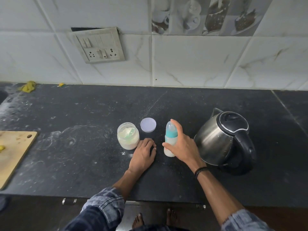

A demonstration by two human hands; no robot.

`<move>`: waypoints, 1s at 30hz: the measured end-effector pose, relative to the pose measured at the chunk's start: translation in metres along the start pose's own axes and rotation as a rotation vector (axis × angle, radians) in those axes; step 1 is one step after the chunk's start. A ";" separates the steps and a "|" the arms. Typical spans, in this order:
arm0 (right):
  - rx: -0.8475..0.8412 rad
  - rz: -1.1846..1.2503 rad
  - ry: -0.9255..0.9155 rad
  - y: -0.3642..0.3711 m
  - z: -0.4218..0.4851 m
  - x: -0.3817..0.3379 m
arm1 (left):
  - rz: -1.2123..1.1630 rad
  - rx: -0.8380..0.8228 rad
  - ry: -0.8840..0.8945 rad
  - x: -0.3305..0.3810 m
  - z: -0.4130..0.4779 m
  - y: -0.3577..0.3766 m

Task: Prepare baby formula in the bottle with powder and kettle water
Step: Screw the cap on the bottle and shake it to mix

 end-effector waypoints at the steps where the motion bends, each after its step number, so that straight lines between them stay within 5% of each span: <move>1: 0.011 0.027 -0.005 -0.010 0.000 -0.005 | 0.000 0.000 -0.002 -0.001 0.000 0.000; 9: 0.692 1.031 -0.345 -0.118 -0.041 -0.057 | 0.001 0.015 -0.001 0.000 0.001 0.000; 14: 0.468 0.959 -0.346 -0.119 -0.046 -0.074 | -0.001 0.005 -0.001 -0.001 0.001 0.002; 19: 0.955 0.931 -0.628 -0.175 -0.068 -0.093 | 0.006 0.011 -0.006 0.000 0.002 0.001; 20: 0.925 0.920 -0.593 -0.172 -0.064 -0.090 | 0.006 0.011 -0.003 0.000 0.001 0.001; 24: 0.366 0.914 -0.375 -0.141 -0.048 -0.087 | 0.006 0.010 -0.005 0.000 0.000 0.000; 30: 0.832 1.014 -0.557 -0.171 -0.065 -0.096 | 0.002 0.008 -0.013 0.000 0.001 0.000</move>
Point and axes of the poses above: each hand's wrist, its own z-axis towards the middle knuckle, its own y-axis out of the palm, x = y × z, the point moved 5 cm from there along z, towards the middle knuckle, and after that the axes turned 1 degree about y, right-handed, at the moved point
